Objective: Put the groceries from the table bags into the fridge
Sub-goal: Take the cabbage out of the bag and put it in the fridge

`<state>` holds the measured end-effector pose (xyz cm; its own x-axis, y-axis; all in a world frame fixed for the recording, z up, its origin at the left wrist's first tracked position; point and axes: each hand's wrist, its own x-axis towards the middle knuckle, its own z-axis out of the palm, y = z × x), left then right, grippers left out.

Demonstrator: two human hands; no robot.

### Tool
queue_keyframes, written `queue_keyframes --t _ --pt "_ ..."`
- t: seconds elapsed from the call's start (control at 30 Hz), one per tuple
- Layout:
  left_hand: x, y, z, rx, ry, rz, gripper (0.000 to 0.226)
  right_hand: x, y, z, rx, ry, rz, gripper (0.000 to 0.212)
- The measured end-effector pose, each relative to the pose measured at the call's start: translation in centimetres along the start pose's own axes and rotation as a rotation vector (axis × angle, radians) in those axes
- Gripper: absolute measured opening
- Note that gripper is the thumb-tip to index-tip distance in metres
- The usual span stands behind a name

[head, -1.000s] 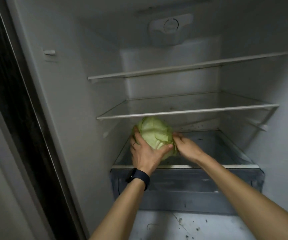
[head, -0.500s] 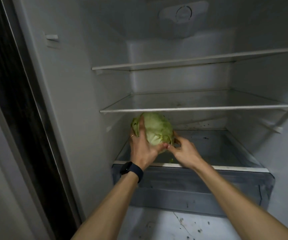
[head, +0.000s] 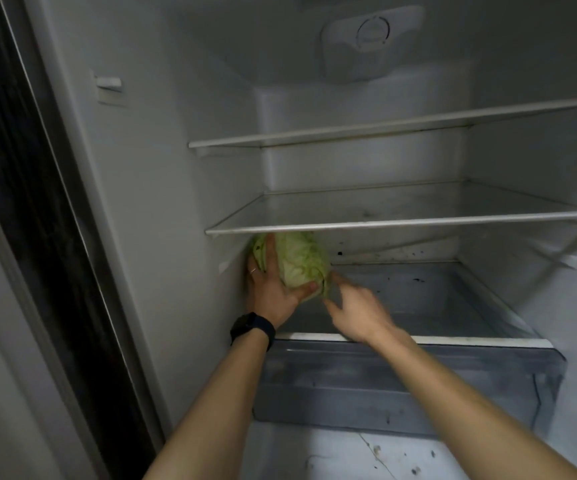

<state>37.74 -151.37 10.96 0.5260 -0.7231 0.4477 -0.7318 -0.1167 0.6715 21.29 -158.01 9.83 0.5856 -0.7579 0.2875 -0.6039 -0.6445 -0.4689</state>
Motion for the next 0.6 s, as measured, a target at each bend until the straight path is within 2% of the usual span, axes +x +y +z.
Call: queue_keyframes --t 0.07,0.17,0.27,0.5,0.6 --pt "-0.4 0.5 -0.2 0.114 0.007 -0.033 0.127 -2.5 0.7 -0.4 -0.252 0.043 -0.025 0.056" --pt "-1.3 1.7 0.2 0.284 0.075 -0.072 0.121 -5.8 1.8 -0.5 -0.432 0.058 0.027 0.070" --pt "-2.4 1.7 0.8 0.291 0.089 -0.040 0.113 -8.1 2.5 0.0 -0.446 0.049 0.084 0.080" --pt "-2.9 0.9 1.1 0.249 0.068 -0.009 0.108 -9.7 3.1 1.2 -0.459 0.074 0.092 0.073" --pt "-4.7 1.4 0.4 0.280 0.032 -0.032 0.096 -9.8 3.2 0.6 -0.419 0.050 0.063 0.076"
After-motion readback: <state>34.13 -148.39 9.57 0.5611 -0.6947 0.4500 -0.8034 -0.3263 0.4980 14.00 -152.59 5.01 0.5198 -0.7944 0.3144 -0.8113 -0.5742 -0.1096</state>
